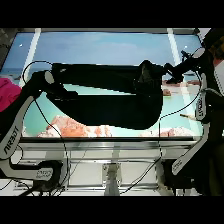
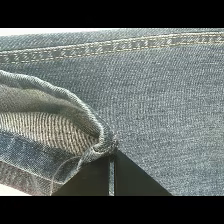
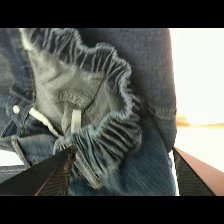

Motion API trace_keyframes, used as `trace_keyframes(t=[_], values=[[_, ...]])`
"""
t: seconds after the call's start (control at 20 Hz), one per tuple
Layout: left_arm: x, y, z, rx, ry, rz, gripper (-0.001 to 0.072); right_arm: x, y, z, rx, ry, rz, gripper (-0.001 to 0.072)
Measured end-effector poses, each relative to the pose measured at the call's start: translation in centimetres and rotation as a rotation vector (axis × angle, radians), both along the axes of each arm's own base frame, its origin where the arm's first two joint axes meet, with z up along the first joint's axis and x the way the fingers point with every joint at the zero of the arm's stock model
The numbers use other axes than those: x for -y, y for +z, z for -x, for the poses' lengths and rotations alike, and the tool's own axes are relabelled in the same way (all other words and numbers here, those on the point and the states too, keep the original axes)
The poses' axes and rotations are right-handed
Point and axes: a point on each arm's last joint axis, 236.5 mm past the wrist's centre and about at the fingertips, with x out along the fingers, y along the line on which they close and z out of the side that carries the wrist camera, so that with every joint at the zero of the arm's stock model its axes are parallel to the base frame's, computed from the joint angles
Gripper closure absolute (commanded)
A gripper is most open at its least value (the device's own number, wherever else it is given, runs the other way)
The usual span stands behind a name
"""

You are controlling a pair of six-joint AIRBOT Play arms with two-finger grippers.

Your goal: Fold the clothes and pants, and hang the long-sleeved shirts on hangers.

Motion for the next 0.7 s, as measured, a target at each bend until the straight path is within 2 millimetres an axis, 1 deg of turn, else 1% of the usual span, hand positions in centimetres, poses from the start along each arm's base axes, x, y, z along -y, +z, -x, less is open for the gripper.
trace_keyframes(t=[0.25,0.4,0.55,0.6,0.65,0.7], values=[[0.2,0.0,0.0,-0.001,-0.002,0.003,0.0695,-2.8,-1.1,-0.9,0.019,0.038,0.029,0.0027],[0.2,0.0,0.0,-0.001,-0.002,0.003,0.0695,-4.1,-1.9,-0.9,0.016,0.07,0.059,0.0027],[0.2,0.0,0.0,-0.001,-0.002,0.003,0.0695,-4.2,-2.8,-0.5,-0.003,0.093,0.104,0.0037],[0.2,0.0,0.0,-0.001,-0.002,0.003,0.0695,-4.2,-3.0,-0.3,-0.012,0.101,0.114,0.007],[0.2,0.0,0.0,-0.001,-0.002,0.003,0.0695,-4.1,-3.1,-0.1,-0.024,0.107,0.123,0.0252],[0.2,0.0,0.0,-0.001,-0.002,0.003,0.0695,-4.1,-3.3,0.3,-0.037,0.114,0.131,0.0463]])
